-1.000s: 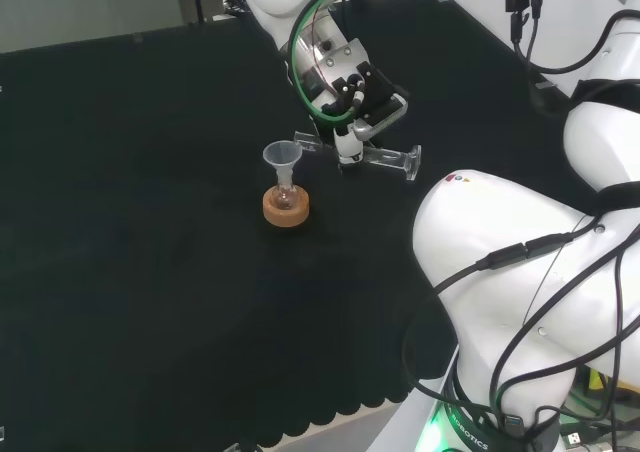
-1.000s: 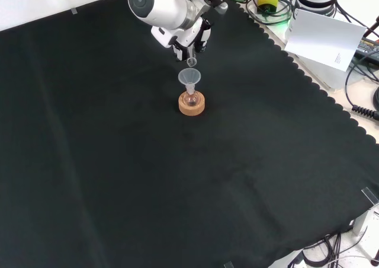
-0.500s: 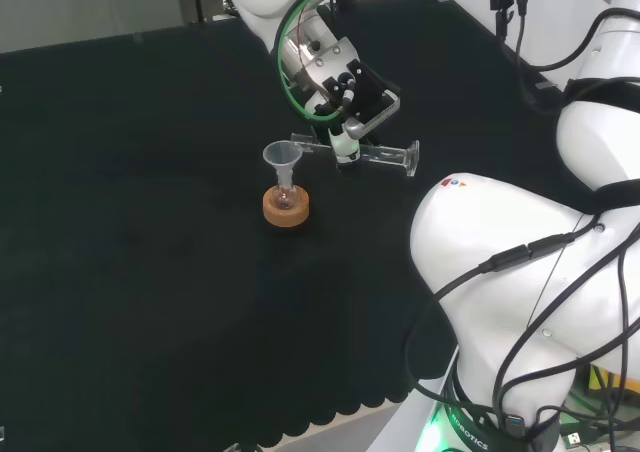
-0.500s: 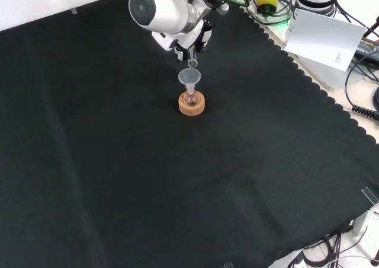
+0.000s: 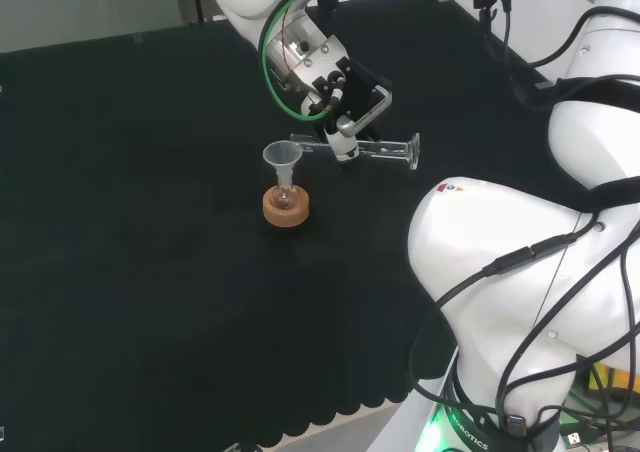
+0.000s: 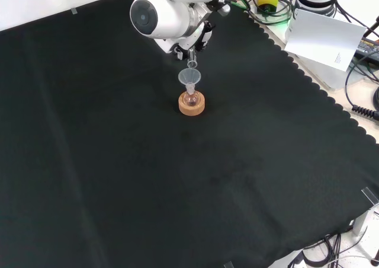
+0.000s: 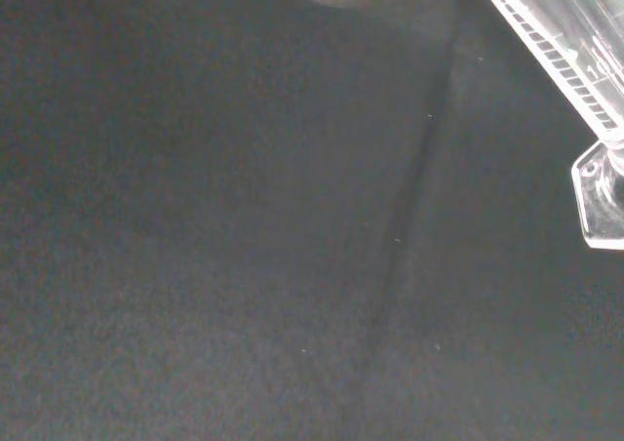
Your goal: Pour the water from the graduated cylinder into the round-bottom flask.
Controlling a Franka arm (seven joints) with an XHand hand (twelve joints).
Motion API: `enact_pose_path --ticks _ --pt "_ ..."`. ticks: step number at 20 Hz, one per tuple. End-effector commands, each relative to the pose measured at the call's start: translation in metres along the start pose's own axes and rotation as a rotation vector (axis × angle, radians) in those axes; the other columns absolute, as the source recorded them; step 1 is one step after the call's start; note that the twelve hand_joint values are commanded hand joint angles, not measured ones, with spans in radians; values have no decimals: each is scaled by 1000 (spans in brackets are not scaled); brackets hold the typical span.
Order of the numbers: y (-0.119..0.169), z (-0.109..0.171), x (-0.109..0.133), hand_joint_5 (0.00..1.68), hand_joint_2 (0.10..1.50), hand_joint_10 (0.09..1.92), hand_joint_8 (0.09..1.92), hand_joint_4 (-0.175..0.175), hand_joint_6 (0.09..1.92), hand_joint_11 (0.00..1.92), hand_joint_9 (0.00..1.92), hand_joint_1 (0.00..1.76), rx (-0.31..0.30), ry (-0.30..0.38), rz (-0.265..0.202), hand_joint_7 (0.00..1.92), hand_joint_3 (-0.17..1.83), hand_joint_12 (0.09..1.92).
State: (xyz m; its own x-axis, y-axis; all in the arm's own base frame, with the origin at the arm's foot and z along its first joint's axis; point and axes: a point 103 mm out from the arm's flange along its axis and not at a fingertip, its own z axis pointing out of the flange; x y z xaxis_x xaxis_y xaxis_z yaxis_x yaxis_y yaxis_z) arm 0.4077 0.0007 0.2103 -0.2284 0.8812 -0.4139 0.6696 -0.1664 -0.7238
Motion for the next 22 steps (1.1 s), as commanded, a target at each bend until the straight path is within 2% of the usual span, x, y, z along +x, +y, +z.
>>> enact_pose_path --ticks 1,14,22 --pt "-2 -2 -2 1046 1082 140 754 29 970 1171 1383 1243 32 -18 40 1121 -16 738" --pt "-5 -8 -2 1042 1082 138 761 31 971 1171 1385 1243 41 -57 83 1120 -15 737" --pt "-6 -10 -3 1040 1083 137 764 32 973 1171 1387 1242 75 -83 119 1118 -14 736"
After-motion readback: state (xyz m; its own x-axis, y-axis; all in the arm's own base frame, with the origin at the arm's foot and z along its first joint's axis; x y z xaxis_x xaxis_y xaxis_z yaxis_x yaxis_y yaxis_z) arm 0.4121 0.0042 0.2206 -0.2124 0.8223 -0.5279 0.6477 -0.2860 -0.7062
